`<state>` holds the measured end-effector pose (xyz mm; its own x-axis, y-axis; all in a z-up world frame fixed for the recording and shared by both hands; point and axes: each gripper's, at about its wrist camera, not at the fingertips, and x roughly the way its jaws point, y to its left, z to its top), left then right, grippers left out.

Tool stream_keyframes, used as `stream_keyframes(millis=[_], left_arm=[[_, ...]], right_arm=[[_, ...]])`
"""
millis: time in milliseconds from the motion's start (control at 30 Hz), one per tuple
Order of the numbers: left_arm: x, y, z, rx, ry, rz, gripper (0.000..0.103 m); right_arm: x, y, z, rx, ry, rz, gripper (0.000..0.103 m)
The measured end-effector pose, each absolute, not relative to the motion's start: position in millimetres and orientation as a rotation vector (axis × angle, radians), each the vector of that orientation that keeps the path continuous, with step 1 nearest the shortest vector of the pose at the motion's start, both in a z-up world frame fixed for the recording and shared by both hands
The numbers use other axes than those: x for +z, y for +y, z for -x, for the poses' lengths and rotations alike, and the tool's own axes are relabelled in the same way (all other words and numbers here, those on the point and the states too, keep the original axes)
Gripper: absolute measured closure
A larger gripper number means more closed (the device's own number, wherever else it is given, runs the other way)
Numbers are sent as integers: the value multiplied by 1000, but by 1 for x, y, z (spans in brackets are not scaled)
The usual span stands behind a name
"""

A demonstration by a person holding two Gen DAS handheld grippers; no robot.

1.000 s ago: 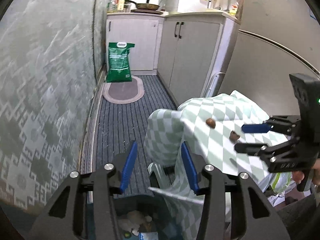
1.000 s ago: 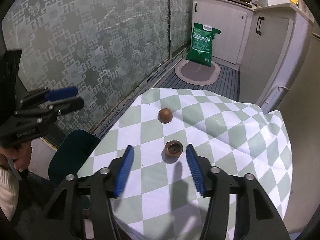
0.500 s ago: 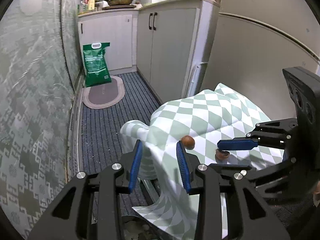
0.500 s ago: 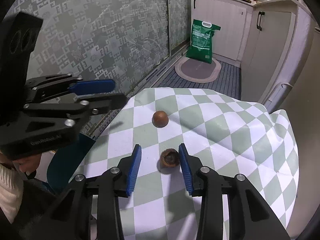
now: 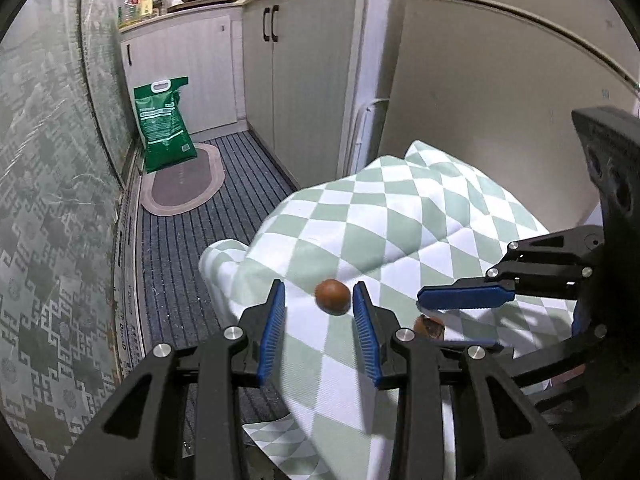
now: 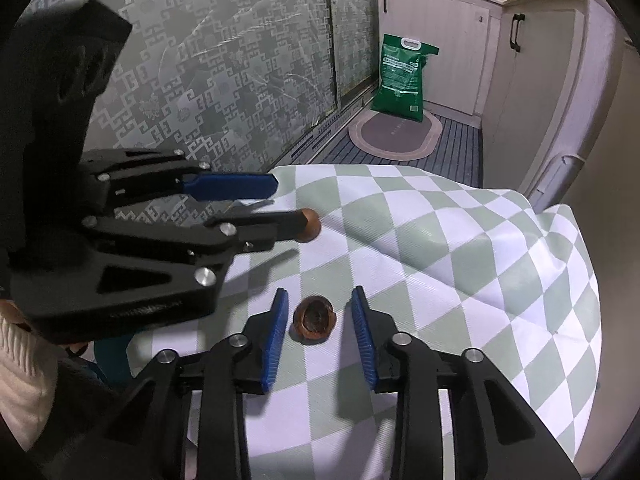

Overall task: Collect trash
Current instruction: 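Close the left tool on its brown nut while the right tool grasps the other nut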

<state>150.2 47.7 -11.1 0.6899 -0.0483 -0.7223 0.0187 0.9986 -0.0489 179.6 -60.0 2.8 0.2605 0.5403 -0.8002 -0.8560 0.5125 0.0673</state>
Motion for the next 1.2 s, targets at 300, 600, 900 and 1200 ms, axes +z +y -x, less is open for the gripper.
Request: stream_keyframes(millis=[300, 600, 900, 1200], left_arm=[[-15, 43, -159, -29, 824, 30, 65], [-21, 28, -163, 6, 826, -53, 66], [-23, 25, -155, -13, 809, -32, 81], [-18, 26, -137, 9, 782, 20, 81]], right_arm=[[5, -71, -178, 987, 862, 428, 83], [15, -83, -182, 981, 848, 402, 83], [19, -89, -177, 979, 836, 398, 83], [31, -92, -168, 996, 813, 399, 83]])
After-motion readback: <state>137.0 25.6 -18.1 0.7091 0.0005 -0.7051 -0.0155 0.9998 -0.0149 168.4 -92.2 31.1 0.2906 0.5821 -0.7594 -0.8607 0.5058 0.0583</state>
